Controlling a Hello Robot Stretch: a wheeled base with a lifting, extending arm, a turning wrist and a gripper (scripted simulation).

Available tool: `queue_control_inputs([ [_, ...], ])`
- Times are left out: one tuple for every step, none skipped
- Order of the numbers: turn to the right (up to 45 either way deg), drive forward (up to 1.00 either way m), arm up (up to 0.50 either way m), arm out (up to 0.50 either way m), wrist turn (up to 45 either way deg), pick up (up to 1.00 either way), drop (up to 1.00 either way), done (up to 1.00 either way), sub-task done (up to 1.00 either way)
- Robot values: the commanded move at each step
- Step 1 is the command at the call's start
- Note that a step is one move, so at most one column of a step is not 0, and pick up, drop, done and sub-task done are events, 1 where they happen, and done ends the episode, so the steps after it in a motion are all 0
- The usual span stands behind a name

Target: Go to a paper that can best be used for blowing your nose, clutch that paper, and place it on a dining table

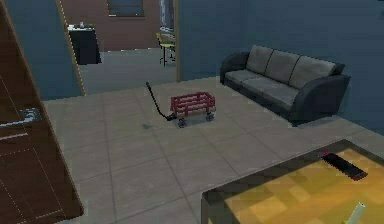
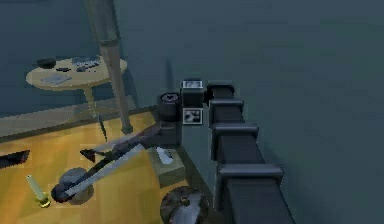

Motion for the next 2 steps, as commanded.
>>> queue_control_inputs([
  [0.0,0.00,0.00,0.00,45.0,0.00,0.00,0.00,0.00],
  [0.0,0.00,0.00,0.00,21.0,0.00,0.00,0.00,0.00],
])
